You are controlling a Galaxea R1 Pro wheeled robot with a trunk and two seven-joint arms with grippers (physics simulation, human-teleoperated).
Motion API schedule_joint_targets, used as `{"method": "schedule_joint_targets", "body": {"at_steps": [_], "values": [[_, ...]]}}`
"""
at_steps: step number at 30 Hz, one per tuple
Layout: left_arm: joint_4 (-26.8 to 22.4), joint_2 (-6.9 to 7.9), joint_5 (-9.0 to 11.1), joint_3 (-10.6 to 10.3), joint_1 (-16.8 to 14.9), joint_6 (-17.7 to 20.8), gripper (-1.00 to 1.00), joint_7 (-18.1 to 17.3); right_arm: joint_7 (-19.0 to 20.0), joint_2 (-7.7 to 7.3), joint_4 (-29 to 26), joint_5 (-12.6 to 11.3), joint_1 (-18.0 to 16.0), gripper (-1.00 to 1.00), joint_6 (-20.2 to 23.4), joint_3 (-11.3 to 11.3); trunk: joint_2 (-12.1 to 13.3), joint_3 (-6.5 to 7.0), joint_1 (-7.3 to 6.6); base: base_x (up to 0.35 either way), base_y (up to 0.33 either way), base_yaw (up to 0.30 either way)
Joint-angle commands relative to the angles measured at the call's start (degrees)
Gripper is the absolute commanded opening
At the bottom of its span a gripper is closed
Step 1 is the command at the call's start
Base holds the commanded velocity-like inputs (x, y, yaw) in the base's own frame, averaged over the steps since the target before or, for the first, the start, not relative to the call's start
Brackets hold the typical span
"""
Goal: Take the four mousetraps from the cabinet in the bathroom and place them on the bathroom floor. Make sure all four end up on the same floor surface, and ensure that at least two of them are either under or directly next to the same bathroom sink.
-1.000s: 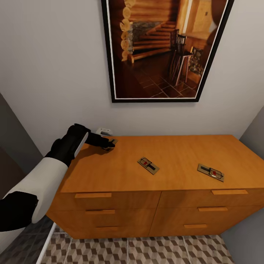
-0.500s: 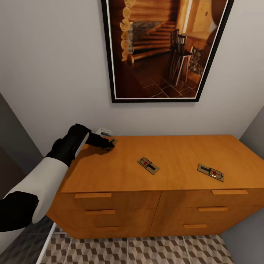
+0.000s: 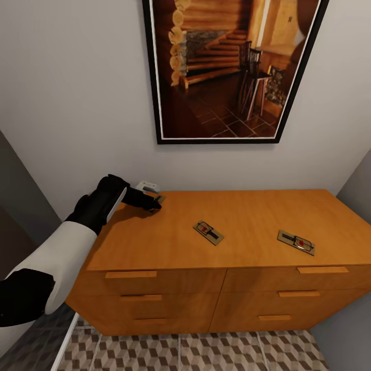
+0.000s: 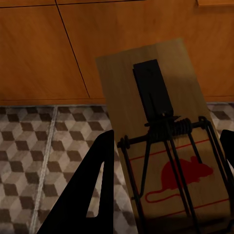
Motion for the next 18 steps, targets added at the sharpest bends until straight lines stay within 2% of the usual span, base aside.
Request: {"method": "schedule_joint_targets", "body": {"at_steps": [1,18], "values": [[-0.1,0.05,-0.5,-0.1,0.0,0.1,1.0,-0.4,0.6,-0.01,0.0,-0.7,0.0,-1.0,-0.1,0.4,0.0,-0.05,0.0,0.0,0.0,0.0],[-0.1,0.13,-0.5,-0.1,0.0,0.2,1.0,-0.4,0.5,-0.01,0.0,-0.7,0.0,-1.0,-0.1,0.4,0.0,-0.05,0.0,0.0,0.0,0.0]]}}
